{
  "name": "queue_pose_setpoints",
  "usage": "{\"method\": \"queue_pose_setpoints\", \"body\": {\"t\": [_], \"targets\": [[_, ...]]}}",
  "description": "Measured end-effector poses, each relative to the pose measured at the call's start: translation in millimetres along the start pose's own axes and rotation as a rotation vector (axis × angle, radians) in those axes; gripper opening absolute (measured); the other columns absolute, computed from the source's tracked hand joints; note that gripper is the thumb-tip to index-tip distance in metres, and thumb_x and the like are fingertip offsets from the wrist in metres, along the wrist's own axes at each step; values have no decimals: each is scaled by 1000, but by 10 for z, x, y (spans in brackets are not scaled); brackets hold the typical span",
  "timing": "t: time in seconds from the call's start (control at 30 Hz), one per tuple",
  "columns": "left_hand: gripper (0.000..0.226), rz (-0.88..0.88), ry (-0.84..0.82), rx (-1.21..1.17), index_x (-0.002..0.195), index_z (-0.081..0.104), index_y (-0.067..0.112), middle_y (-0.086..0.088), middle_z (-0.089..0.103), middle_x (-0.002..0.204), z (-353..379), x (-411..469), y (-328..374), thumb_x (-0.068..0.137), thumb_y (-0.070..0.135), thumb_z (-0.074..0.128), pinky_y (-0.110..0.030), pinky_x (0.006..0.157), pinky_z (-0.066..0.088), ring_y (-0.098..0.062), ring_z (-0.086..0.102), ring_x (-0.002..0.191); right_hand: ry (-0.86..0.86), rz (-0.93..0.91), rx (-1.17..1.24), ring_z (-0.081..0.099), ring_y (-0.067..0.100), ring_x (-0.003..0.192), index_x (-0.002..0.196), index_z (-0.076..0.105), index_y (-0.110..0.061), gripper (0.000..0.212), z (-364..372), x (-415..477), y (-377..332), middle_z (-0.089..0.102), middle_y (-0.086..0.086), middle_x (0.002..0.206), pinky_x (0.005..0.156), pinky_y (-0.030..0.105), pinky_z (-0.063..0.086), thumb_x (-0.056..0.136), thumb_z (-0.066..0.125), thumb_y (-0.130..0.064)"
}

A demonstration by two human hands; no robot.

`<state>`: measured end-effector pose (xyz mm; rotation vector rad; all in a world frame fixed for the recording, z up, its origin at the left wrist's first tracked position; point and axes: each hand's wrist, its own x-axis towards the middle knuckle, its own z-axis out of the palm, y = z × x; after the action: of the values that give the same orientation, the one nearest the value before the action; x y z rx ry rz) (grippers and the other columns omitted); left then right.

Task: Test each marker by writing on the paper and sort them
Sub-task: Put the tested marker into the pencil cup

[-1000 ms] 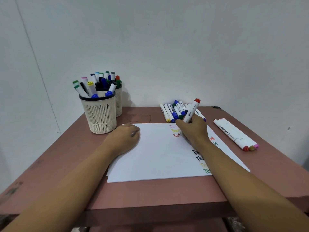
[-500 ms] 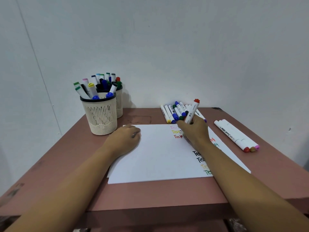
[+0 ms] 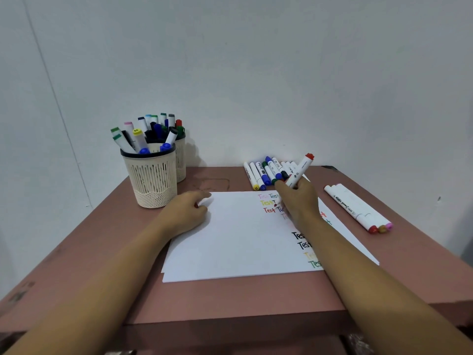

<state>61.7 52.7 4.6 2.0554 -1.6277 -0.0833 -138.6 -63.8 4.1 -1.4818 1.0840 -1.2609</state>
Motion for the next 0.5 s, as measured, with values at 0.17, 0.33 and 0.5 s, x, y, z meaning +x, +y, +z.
{"method": "queue_pose_setpoints", "body": {"t": [0.17, 0.33, 0.5], "targets": [[37, 59, 82, 4, 133, 50, 11, -12, 57, 127, 9, -5, -1, 98, 10, 36, -29, 94, 36, -25, 51, 117, -23, 56, 34, 47, 14, 55, 78, 50, -15, 11, -9, 20, -51, 50, 2, 68, 46, 24, 37, 87, 58, -16], [31, 193, 250, -22, 126, 54, 6, -13, 59, 103, 4, -39, 54, 99, 8, 39, -27, 73, 36, -27, 56, 92, -56, 46, 7, 47, 14, 56, 79, 50, -14, 12, -15, 9, -86, 50, 2, 68, 48, 26, 37, 88, 58, -15], [24, 115, 125, -277, 101, 45, 6, -10, 55, 87, 2, -100, 188, 95, 27, 35, -35, 71, 36, -17, 46, 74, -100, 26, 35, 42, 13, 51, 77, 50, -12, 15, 5, -30, -140, 46, 2, 61, 47, 26, 35, 90, 57, -14]]}}
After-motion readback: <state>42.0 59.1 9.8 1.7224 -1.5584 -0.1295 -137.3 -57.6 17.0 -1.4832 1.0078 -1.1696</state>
